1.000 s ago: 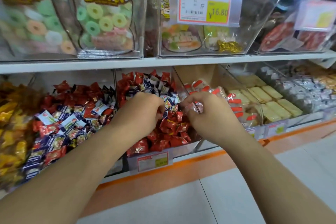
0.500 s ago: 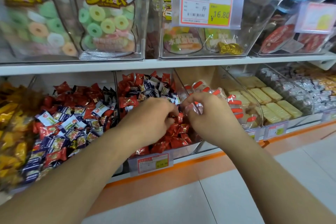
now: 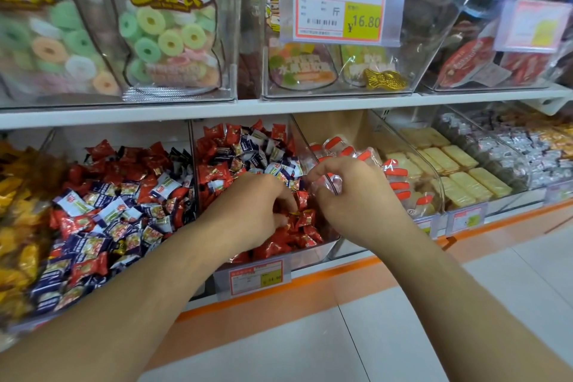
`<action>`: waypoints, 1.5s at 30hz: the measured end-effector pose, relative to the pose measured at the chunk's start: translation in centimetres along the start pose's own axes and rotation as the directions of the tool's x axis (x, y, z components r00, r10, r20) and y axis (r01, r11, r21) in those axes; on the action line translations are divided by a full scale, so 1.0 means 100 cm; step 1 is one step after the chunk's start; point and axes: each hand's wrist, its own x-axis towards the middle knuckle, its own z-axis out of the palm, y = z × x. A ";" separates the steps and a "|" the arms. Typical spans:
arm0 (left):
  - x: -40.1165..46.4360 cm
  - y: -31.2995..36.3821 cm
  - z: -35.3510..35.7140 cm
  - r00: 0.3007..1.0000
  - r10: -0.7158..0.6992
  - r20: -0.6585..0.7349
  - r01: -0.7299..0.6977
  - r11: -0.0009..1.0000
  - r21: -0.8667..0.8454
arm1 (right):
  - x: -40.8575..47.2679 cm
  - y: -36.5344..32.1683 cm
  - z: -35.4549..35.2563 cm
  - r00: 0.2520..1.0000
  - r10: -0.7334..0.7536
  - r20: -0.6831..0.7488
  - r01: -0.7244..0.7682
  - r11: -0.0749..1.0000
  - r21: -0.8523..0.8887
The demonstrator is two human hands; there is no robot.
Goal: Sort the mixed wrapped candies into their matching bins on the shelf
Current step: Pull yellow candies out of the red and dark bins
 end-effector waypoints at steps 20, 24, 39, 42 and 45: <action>0.014 -0.010 0.027 0.998 0.065 -0.009 -0.064 0.997 0.052 | 0.001 0.003 0.002 1.000 0.009 0.011 -0.009 1.000 -0.002; 0.017 -0.013 0.029 0.999 0.038 0.029 -0.039 0.998 0.054 | 0.002 0.006 0.002 1.000 -0.004 0.010 0.004 1.000 -0.017; 0.015 -0.013 0.026 0.993 0.027 0.116 -0.032 0.999 0.044 | 0.000 0.003 0.000 0.999 0.021 0.030 -0.021 1.000 0.016; 0.012 -0.011 0.022 0.993 0.043 0.113 -0.041 0.999 -0.016 | 0.002 0.002 0.000 0.999 0.031 0.025 -0.031 1.000 0.001; 0.010 -0.005 0.019 0.991 0.082 0.107 -0.073 0.993 -0.087 | 0.002 0.000 0.000 0.999 0.038 0.034 -0.039 0.999 0.015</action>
